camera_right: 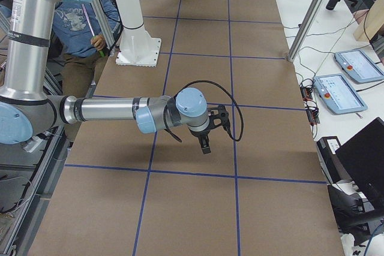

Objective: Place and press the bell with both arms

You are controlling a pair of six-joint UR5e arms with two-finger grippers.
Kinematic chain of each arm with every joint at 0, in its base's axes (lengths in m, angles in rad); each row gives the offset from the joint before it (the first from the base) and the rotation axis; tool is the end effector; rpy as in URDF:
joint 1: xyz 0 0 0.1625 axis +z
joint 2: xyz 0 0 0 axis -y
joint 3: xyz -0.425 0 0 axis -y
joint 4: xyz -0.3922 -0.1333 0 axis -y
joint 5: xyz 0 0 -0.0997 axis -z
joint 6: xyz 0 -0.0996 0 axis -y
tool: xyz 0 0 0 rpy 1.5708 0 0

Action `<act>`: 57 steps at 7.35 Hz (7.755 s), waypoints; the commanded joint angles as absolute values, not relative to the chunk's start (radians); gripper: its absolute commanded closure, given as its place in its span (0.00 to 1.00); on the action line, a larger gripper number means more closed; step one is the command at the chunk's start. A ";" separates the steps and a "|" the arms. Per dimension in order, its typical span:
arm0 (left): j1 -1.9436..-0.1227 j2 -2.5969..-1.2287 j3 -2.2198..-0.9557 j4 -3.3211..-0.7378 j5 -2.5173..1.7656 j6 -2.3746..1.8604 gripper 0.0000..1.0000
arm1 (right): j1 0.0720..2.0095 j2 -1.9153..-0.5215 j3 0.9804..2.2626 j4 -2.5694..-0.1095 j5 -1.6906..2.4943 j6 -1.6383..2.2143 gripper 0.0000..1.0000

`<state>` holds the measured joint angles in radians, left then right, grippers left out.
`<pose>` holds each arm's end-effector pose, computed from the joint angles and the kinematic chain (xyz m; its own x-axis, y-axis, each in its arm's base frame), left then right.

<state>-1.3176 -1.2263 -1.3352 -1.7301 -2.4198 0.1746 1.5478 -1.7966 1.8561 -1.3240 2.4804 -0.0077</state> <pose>0.0056 -0.2554 0.8783 0.6659 0.0242 -0.7457 -0.3496 0.8930 -0.2832 0.0453 -0.4110 0.5816 0.6082 -0.2594 0.7502 0.0266 0.9512 0.3073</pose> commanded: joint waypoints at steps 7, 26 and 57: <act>-1.248 -1.700 -1.697 -1.105 -2.457 0.032 1.00 | 1.548 -1.801 1.856 -1.324 2.473 -0.011 0.00; -0.638 -2.706 -0.879 -1.626 -2.461 -1.000 0.07 | 1.545 -1.884 1.845 -1.200 2.470 0.043 0.00; -1.098 -1.557 -1.948 -1.474 -2.445 -0.348 0.01 | 0.509 -0.709 1.451 -1.600 1.901 1.258 1.00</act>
